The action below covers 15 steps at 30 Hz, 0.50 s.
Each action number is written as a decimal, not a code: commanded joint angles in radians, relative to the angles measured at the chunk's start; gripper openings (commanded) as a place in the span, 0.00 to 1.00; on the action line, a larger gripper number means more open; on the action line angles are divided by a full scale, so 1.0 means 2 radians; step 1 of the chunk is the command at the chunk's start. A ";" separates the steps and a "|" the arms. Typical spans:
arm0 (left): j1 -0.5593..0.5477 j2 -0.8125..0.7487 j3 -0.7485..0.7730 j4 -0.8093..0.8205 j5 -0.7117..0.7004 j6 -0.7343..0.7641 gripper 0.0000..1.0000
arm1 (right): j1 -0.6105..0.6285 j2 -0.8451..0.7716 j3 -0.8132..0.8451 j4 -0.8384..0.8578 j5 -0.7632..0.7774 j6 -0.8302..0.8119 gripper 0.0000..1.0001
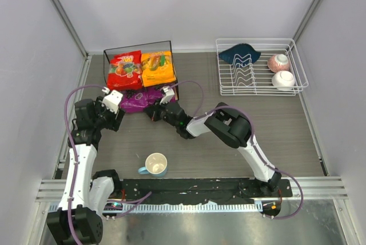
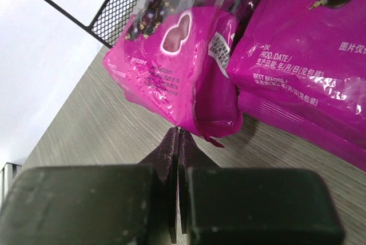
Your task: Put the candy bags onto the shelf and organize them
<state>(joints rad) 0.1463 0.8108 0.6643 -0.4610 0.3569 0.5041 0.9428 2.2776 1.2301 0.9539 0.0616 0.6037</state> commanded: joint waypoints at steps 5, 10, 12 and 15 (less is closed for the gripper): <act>0.009 0.006 0.018 0.017 0.016 0.000 0.69 | 0.003 0.029 0.045 0.013 0.044 -0.010 0.01; 0.011 0.005 0.015 0.017 0.017 0.002 0.69 | 0.003 0.044 0.058 0.032 0.055 -0.007 0.01; 0.012 0.004 0.014 0.017 0.016 0.003 0.69 | 0.003 0.052 0.066 0.034 0.052 -0.003 0.01; 0.015 0.003 0.014 0.017 0.016 0.005 0.69 | 0.003 0.063 0.077 0.048 0.051 0.007 0.01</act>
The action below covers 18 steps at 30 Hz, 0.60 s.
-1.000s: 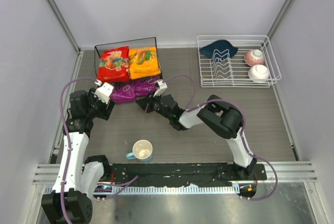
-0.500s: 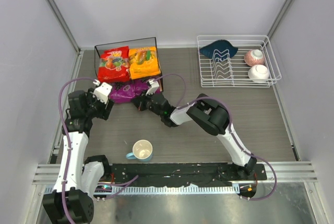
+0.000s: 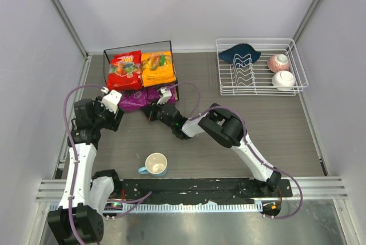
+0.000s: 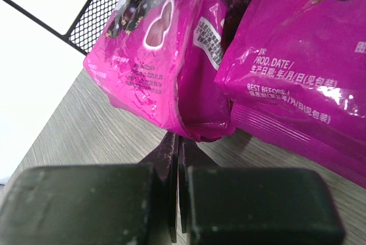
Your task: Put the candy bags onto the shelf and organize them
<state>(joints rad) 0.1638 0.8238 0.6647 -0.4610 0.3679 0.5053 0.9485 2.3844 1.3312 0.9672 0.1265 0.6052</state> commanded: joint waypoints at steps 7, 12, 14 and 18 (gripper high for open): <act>0.012 -0.008 0.011 0.012 0.016 0.004 0.69 | 0.000 0.020 0.035 0.063 0.036 0.014 0.01; 0.015 -0.009 0.011 0.013 0.019 0.004 0.69 | 0.000 0.020 0.036 0.069 0.037 0.016 0.01; 0.016 -0.011 0.010 0.010 0.021 0.004 0.69 | 0.000 0.017 0.034 0.067 0.030 0.015 0.01; 0.017 -0.012 0.010 0.011 0.023 0.004 0.69 | 0.000 0.001 0.008 0.067 0.019 0.010 0.01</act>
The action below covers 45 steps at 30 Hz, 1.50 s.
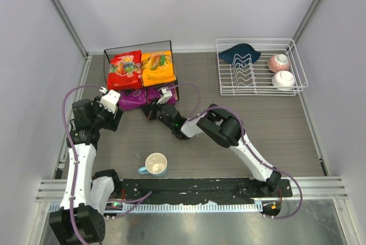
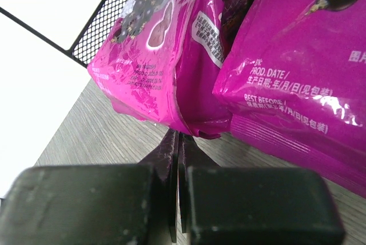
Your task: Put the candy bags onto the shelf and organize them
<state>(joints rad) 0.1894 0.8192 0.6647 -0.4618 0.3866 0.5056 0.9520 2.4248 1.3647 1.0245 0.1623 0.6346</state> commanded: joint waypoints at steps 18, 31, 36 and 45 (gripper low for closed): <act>0.006 -0.008 0.014 0.009 0.033 -0.013 0.71 | -0.002 -0.209 -0.231 0.043 -0.014 -0.063 0.01; 0.005 0.018 0.055 0.005 0.031 -0.109 0.92 | -0.002 -0.498 -0.334 -0.277 0.055 -0.149 0.58; 0.006 0.024 0.093 -0.011 0.025 -0.138 1.00 | -0.004 -0.635 -0.376 -0.362 0.150 -0.153 0.77; 0.121 0.044 0.167 -0.031 0.181 -0.191 1.00 | -0.036 -0.787 -0.404 -0.445 0.244 -0.172 0.88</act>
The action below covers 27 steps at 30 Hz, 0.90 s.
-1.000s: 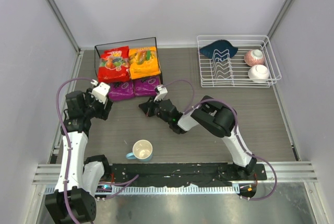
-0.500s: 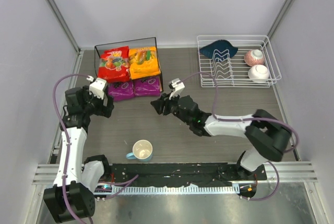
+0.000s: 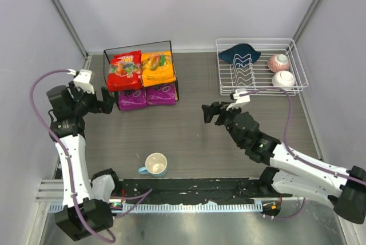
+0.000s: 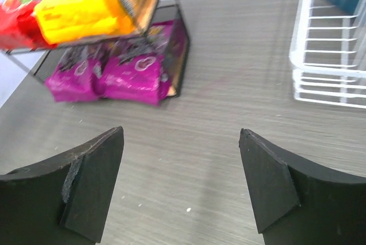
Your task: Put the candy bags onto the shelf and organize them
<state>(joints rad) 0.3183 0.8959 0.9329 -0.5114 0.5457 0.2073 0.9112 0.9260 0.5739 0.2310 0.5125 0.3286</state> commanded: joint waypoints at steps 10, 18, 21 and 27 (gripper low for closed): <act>0.194 0.042 0.024 0.022 0.204 -0.089 1.00 | -0.031 -0.118 -0.027 -0.106 0.206 0.010 0.94; 0.194 -0.035 -0.025 0.082 0.075 -0.120 1.00 | -0.032 -0.195 -0.050 -0.135 0.287 0.034 0.96; 0.194 -0.037 -0.032 0.084 0.059 -0.121 1.00 | -0.032 -0.208 -0.055 -0.148 0.307 0.047 0.99; 0.194 -0.025 -0.039 0.096 0.039 -0.134 1.00 | -0.032 -0.213 -0.051 -0.175 0.343 0.063 1.00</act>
<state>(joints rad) 0.7017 0.8368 0.8692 -0.3836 0.6731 -0.0284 0.8486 0.5034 0.4641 -0.0860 1.0992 0.4076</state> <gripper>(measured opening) 0.996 0.996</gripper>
